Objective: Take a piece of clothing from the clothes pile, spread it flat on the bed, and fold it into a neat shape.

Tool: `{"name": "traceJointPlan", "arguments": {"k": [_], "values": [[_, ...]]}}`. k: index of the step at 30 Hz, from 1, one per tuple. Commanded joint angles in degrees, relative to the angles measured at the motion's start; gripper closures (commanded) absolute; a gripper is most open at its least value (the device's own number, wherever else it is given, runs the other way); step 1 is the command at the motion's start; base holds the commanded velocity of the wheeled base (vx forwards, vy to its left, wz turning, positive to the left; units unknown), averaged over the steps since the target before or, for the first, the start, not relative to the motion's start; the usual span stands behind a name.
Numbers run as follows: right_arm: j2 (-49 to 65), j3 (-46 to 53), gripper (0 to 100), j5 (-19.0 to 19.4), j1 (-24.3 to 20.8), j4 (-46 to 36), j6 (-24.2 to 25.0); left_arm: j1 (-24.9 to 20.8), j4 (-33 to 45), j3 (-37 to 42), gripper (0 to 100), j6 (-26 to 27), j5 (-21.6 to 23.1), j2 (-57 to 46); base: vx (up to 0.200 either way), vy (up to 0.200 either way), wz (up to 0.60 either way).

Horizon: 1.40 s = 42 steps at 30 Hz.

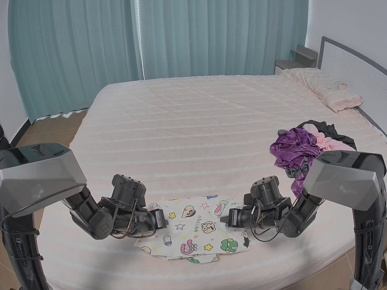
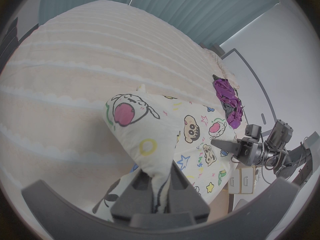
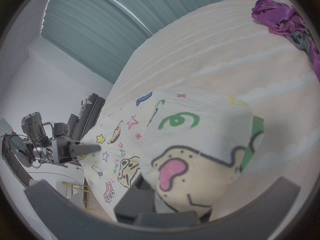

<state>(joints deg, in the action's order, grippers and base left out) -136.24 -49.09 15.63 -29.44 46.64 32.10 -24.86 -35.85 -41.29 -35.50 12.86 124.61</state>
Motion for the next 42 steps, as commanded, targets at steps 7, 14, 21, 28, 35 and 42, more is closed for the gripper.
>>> {"name": "traceJointPlan", "arguments": {"k": [7,14,21,28,35,42], "values": [[1.5,0.2,100,0.0,0.7,0.0,0.0,-0.8,0.1,-0.5,100,-0.6,0.0,-1.0,0.0,-0.2,0.0],[1.5,0.4,100,0.0,0.8,0.0,0.0,-0.7,0.1,-0.5,100,-0.7,0.0,-0.8,0.0,-0.2,0.0],[1.3,0.3,100,0.0,0.8,0.0,0.0,-0.7,0.0,-0.5,100,-0.9,0.0,-0.7,0.0,-0.2,0.0],[0.9,0.0,100,0.0,0.8,0.0,0.0,0.0,-0.4,-1.0,100,-0.9,-0.1,0.6,0.0,-0.029,0.0],[-0.1,0.0,0,0.1,0.8,0.0,0.0,2.1,-1.0,-1.0,100,-0.9,-1.7,3.2,0.0,0.0,0.0],[1.7,1.9,0,0.1,1.9,0.0,1.7,5.0,-1.5,-0.5,0,-1.0,-1.7,3.1,0.0,0.0,0.0]]}}
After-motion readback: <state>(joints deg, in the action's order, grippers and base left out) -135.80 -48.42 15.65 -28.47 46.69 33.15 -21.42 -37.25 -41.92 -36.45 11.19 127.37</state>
